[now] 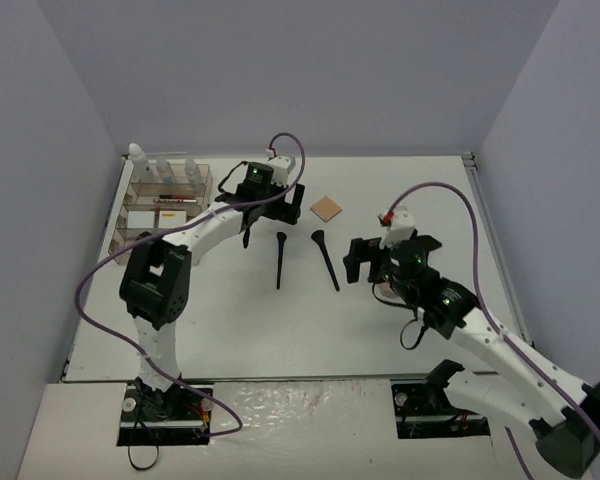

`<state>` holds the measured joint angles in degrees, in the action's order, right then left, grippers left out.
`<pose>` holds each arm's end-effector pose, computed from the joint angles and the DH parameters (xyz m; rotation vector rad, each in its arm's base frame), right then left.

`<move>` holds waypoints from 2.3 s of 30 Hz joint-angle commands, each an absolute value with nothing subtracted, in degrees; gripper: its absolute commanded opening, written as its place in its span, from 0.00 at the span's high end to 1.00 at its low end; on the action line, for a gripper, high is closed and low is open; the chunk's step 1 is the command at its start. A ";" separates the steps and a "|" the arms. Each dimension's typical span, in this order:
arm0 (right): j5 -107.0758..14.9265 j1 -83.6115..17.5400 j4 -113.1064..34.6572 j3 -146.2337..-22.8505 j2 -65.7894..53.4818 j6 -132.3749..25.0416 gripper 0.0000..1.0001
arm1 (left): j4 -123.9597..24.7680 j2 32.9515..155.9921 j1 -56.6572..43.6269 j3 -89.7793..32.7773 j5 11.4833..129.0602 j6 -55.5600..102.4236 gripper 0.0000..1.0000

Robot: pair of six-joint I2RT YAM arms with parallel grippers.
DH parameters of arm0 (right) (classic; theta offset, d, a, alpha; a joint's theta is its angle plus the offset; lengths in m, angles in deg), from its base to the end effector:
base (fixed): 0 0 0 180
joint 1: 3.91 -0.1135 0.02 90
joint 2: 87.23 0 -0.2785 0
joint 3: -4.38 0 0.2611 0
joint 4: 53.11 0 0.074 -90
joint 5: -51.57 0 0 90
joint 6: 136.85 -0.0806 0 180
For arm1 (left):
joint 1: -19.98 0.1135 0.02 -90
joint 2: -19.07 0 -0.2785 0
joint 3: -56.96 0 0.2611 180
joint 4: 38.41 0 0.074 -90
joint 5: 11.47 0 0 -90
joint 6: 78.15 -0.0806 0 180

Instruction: Organize the makeup

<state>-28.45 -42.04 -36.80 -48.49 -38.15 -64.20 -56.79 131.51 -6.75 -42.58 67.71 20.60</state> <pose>0.2036 0.1420 0.3080 -0.2021 1.8070 0.5372 0.4502 -0.2437 0.2331 0.4502 2.1108 -0.5638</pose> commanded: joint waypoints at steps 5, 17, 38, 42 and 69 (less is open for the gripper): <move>-44.23 -30.77 -52.57 -64.44 -8.05 -49.02 0.00 | -62.13 108.09 -4.48 -37.87 74.27 25.95 0.03; -58.11 -23.65 -50.98 -95.48 28.08 -38.99 0.00 | -71.03 79.24 -2.48 -15.53 81.82 23.27 0.03; -57.15 -23.47 -41.48 -104.52 43.90 -36.38 0.15 | -70.77 72.96 0.47 -9.42 78.66 23.60 0.03; -54.93 -24.75 -41.31 -100.20 41.09 -36.09 0.26 | -70.49 73.06 0.56 -9.32 78.34 24.53 0.03; -59.10 -42.45 -58.15 -76.37 5.32 -40.73 0.94 | -67.81 72.38 0.50 -10.99 66.19 40.88 0.03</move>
